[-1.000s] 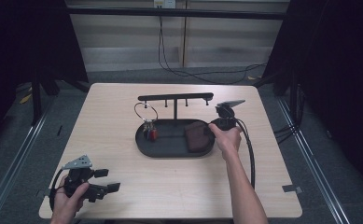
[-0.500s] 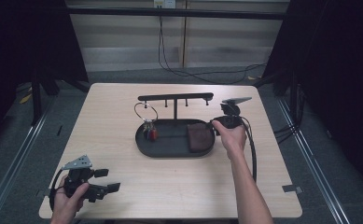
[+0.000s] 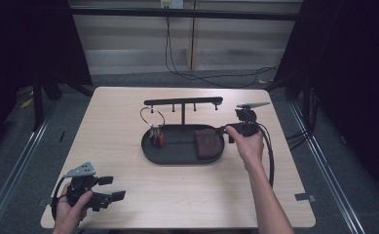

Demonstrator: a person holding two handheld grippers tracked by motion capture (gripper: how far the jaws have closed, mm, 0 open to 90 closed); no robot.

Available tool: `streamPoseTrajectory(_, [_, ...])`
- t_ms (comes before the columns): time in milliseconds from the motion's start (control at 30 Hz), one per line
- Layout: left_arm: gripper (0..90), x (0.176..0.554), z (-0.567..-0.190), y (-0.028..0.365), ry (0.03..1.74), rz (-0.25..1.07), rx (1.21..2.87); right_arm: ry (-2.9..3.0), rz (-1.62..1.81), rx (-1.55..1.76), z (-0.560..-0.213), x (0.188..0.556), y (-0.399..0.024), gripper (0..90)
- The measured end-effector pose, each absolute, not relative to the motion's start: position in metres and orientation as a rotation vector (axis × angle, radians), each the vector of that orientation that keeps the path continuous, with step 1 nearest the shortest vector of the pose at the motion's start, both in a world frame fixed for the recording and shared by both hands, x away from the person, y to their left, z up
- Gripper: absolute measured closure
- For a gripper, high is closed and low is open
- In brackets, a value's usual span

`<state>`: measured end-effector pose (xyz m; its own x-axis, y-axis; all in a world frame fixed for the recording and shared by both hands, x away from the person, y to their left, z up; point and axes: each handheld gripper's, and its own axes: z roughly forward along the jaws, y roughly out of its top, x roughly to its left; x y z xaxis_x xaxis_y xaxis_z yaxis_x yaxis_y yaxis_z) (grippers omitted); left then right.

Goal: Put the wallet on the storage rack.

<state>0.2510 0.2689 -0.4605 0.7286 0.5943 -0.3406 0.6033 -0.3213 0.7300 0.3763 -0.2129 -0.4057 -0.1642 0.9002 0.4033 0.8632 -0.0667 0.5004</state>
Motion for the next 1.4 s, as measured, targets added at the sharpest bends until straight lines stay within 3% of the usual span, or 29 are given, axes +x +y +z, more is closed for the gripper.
streamPoseTrajectory(267, [16.4, 0.251, -0.461, 0.269, 0.914, -0.007, 2.004, 2.135, 1.075, 1.931, -0.399, 0.361, -0.213, 29.0])
streamPoseTrajectory(1133, [16.4, 0.251, -0.460, 0.272, 0.935, -0.005, 1.970, 2.068, 1.225, 1.832, -0.434, 0.276, -0.237, 18.7])
streamPoseTrajectory(1400, [16.4, 0.250, -0.460, 0.271, 0.918, -0.015, 1.953, 2.063, 1.104, 1.788, -0.443, 0.248, -0.247, 18.9])
